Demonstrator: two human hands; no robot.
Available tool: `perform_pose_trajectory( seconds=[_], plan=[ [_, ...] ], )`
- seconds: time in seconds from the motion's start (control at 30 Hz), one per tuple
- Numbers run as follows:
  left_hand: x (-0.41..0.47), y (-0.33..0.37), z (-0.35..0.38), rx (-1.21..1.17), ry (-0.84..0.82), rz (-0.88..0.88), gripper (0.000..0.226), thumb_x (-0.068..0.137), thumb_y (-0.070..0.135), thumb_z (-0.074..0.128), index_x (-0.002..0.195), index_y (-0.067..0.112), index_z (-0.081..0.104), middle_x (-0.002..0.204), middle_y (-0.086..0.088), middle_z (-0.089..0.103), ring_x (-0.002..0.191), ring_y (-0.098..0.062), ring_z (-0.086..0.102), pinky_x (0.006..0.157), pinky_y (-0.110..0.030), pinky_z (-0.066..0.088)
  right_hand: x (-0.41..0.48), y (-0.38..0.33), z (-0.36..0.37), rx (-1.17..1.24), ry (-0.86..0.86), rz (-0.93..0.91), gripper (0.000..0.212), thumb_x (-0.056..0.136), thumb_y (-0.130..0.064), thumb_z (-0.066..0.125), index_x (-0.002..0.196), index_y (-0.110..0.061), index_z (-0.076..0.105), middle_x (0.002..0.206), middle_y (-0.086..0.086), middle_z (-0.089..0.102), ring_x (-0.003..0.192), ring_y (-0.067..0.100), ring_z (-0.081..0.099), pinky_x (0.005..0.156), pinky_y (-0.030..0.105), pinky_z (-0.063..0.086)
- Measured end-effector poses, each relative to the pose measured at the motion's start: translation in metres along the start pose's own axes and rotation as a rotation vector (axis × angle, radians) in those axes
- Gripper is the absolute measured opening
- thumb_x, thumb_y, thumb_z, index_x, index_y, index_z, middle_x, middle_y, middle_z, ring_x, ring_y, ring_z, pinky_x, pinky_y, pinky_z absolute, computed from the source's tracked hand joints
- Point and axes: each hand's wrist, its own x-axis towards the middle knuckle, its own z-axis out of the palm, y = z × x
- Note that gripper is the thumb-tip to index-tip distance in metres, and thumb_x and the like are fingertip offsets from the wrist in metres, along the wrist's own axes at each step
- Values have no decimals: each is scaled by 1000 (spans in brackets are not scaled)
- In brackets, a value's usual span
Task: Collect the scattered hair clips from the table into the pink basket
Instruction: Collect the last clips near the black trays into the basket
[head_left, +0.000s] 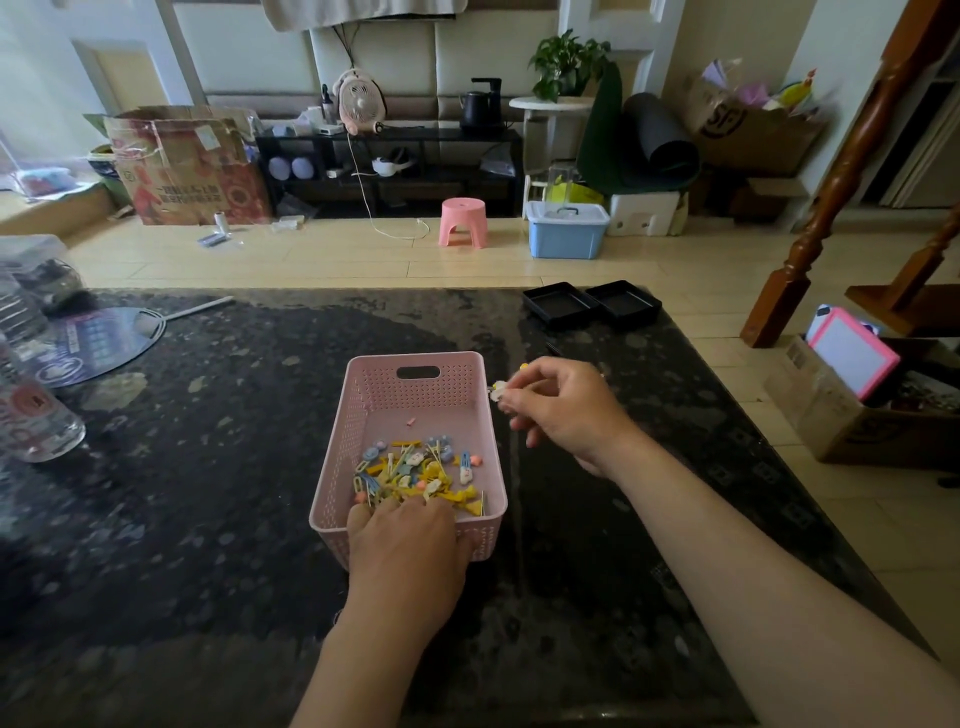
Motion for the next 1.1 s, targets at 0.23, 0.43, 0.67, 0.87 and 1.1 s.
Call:
perform_pose_trajectory(
  seconds=[0.23, 0.43, 0.67, 0.87, 1.1],
  plan=[
    [1, 1, -1, 12, 7, 2, 31, 96, 55, 42, 105, 28, 55, 110, 6, 61, 105, -18, 54, 97, -42, 32, 23, 23, -11, -393, 135, -23, 38, 93, -20, 63, 131, -18, 62, 125, 2, 64, 110, 17, 61, 90, 27, 47],
    [0, 1, 0, 4, 8, -9, 32, 96, 54, 42, 107, 27, 56, 111, 6, 61, 107, -18, 53, 101, -43, 31, 47, 84, -34, -889, -25, 385, 82, 93, -44, 57, 157, -28, 7, 164, 14, 7, 148, 38, 16, 117, 52, 27],
    [3, 0, 2, 2, 3, -7, 27, 98, 49, 43, 108, 27, 55, 112, 6, 60, 106, -19, 52, 99, -44, 31, 65, 96, -24, -996, -86, 427, 66, 97, -52, 42, 155, -35, 14, 165, 9, 11, 148, 39, 12, 116, 56, 21],
    [3, -1, 1, -4, -1, -1, 29, 97, 50, 43, 108, 27, 55, 113, 5, 61, 106, -19, 52, 98, -43, 31, 61, 94, -10, -1130, 97, 173, 27, 98, -25, 49, 119, -16, 63, 128, 11, 57, 116, 36, 51, 93, 40, 44],
    [2, -1, 1, -1, 4, 0, 30, 97, 52, 42, 107, 27, 55, 113, 6, 61, 106, -19, 53, 95, -42, 31, 52, 79, -6, -1135, 102, 138, 20, 89, -4, 54, 103, -10, 67, 114, 12, 66, 111, 32, 59, 93, 37, 44]
  ],
)
